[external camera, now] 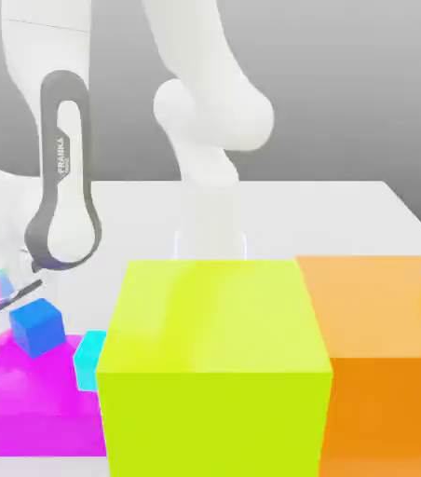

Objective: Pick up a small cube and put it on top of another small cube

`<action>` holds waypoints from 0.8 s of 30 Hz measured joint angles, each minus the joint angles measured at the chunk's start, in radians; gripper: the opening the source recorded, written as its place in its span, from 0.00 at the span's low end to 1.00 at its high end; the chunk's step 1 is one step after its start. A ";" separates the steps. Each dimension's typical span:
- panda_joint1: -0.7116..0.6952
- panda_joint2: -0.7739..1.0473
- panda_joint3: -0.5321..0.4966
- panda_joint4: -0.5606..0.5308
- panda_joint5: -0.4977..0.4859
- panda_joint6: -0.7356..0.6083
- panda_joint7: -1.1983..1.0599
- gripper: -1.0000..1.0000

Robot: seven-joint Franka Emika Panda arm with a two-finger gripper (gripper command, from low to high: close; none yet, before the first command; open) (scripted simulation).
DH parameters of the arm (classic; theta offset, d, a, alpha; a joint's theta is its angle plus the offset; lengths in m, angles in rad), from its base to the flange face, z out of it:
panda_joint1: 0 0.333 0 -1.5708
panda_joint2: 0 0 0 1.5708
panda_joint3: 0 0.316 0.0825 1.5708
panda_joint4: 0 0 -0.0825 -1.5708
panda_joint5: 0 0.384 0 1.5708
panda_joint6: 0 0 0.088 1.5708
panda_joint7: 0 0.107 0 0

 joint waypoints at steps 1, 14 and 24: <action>0.000 0.000 0.000 0.000 0.000 0.001 0.000 0.00; 0.042 -0.244 -0.028 -0.014 -0.169 -0.205 -0.106 0.00; 0.192 -0.478 0.101 0.000 -0.192 -0.447 -0.147 0.00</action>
